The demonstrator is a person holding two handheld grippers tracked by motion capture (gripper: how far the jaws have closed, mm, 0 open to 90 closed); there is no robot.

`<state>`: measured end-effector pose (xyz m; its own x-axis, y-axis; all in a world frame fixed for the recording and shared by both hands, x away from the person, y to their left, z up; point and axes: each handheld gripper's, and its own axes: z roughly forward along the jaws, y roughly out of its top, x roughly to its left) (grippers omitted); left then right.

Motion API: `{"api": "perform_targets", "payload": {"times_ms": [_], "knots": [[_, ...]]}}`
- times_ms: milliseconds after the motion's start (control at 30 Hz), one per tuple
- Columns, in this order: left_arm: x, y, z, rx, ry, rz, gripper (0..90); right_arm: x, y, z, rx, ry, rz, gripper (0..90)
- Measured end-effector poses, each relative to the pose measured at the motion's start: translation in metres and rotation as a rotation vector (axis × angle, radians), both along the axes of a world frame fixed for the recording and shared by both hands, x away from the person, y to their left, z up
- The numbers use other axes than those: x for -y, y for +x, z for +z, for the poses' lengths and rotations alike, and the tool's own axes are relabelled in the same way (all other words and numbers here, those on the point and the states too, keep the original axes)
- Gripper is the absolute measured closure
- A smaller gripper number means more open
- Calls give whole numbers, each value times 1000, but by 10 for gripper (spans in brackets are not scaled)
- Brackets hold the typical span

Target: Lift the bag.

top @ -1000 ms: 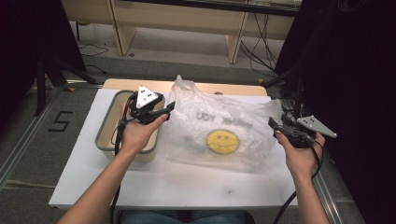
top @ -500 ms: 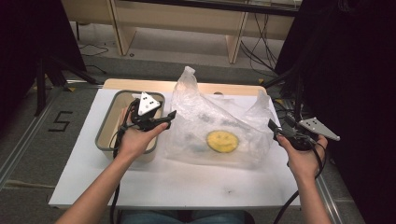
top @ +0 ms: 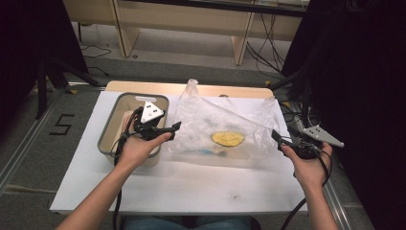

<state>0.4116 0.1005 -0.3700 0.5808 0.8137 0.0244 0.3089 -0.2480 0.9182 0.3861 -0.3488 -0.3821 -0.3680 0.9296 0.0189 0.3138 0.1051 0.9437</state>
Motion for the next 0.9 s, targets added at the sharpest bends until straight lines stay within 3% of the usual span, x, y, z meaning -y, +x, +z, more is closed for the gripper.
{"api": "perform_targets", "payload": {"times_ms": [533, 900], "knots": [[-9, -12, -7, -41, -5, -35, 306, -10, -8, -7, -32, -30, 58, 332], [-25, -28, -13, -55, 18, -65, 296, -12, -18, -16, -66, -38, 112, 332]]}}
